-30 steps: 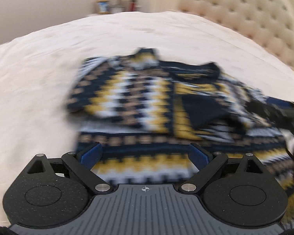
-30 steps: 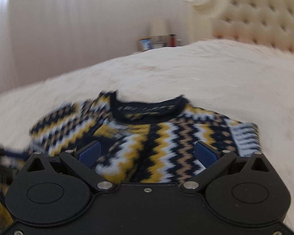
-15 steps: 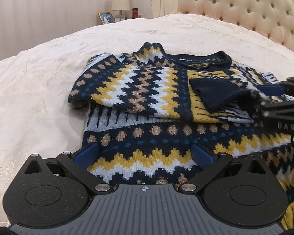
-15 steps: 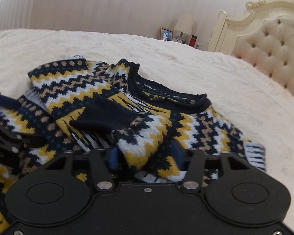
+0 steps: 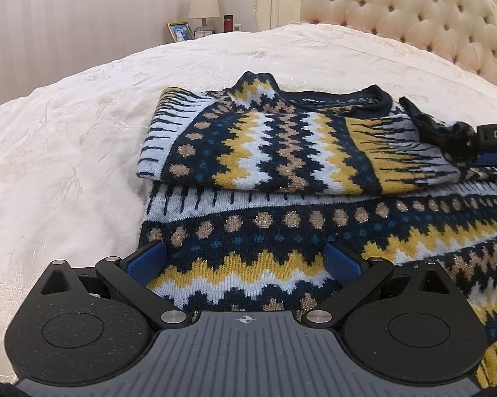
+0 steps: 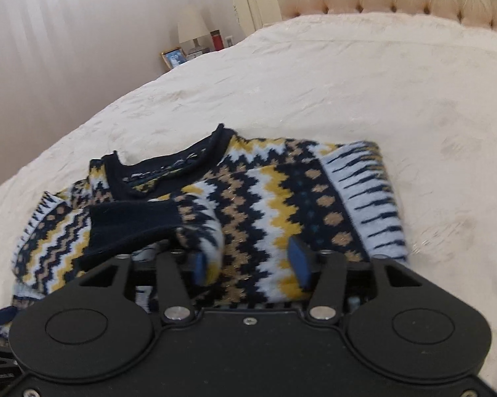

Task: Fold small clothes
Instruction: 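Open the left tool and release the sleeve onto the body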

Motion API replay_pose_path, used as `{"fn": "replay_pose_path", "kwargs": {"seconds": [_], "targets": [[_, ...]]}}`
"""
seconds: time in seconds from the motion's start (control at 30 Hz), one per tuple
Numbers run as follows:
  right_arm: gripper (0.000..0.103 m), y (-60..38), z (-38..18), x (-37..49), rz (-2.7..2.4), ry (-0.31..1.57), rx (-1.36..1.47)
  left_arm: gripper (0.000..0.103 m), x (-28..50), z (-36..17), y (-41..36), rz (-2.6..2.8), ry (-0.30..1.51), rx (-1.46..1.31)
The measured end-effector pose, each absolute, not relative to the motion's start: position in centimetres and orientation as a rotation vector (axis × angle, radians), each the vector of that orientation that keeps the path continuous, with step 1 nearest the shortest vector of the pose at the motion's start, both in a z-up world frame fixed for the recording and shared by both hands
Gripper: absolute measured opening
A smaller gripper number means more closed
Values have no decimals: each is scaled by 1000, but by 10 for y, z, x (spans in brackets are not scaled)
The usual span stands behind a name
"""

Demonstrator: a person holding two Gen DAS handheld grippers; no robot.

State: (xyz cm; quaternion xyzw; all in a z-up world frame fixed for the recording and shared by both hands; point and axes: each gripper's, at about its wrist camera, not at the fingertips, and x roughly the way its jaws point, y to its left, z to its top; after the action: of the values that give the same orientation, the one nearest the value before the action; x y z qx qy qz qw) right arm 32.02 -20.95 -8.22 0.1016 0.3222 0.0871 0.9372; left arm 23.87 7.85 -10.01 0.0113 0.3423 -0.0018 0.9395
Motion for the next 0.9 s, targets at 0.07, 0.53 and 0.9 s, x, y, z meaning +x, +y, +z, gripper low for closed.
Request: {"fn": "replay_pose_path", "kwargs": {"seconds": [0.07, 0.53, 0.9], "targets": [[68, -212, -83, 321, 175, 657, 225, 103, 239, -100, 79, -6, 699, 21], [68, -198, -89, 321, 194, 670, 130, 94, 278, -33, 99, 71, 615, -34], [68, -188, -88, 322, 222, 647, 72, 99, 334, -93, 118, 175, 783, -104]]}}
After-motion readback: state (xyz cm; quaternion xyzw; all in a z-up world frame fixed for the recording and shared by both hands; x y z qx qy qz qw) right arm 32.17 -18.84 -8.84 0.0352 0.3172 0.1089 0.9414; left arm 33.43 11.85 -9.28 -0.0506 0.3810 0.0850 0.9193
